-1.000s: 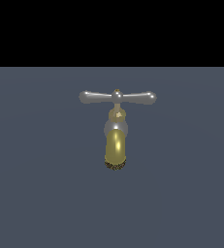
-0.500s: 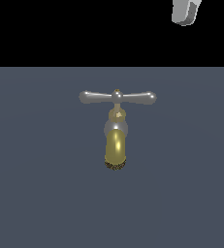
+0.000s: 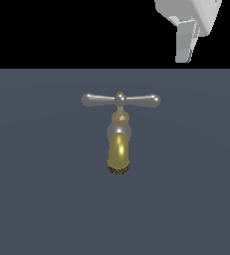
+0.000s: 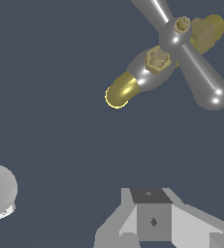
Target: Turn on the faucet by rotating a designated handle.
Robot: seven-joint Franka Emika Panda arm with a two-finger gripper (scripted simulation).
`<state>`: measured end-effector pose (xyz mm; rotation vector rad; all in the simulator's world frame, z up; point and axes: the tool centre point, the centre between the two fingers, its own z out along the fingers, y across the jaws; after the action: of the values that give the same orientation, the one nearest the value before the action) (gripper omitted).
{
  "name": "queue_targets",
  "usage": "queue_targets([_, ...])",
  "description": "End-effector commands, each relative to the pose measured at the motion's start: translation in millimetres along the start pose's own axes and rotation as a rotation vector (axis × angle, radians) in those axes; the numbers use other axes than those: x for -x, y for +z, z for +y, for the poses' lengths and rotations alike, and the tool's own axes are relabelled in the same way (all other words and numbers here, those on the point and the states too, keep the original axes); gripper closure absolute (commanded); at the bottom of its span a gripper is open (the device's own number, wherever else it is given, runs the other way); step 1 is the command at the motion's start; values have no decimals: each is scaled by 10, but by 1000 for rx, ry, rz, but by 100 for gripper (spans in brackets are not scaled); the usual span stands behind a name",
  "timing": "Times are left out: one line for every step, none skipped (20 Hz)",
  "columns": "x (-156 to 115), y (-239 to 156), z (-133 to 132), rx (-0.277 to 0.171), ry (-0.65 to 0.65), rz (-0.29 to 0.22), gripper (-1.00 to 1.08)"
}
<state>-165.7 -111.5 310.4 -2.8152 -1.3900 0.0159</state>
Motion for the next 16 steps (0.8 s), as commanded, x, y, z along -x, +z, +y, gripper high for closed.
queue_targets([-22, 106, 89, 2, -57, -1, 108])
queue_targets([-32, 147, 123, 3, -80, -1, 108])
queue_targets([-44, 187, 157, 3, -101, -1, 108])
queue_targets([-56, 228, 190, 4, -123, -1, 108])
queue_targets([-69, 267, 223, 4, -144, -1, 108])
queue_targets([-83, 307, 255, 5, -166, -1, 108])
queue_targets([-97, 346, 286, 5, -187, -1, 108])
queue_targets([-112, 384, 317, 6, -208, -1, 108])
queue_targets([-128, 422, 347, 6, -228, -1, 108])
queue_targets([-144, 460, 377, 7, -249, -1, 108])
queue_targets([-161, 497, 405, 7, -269, -1, 108])
queue_targets([-178, 534, 434, 8, -289, -1, 108])
queue_targets([-196, 570, 461, 8, -309, -1, 108])
queue_targets([-214, 606, 488, 8, -328, -1, 108])
queue_targets([-232, 641, 514, 9, -347, -1, 108])
queue_targets([-252, 676, 540, 9, -367, -1, 108])
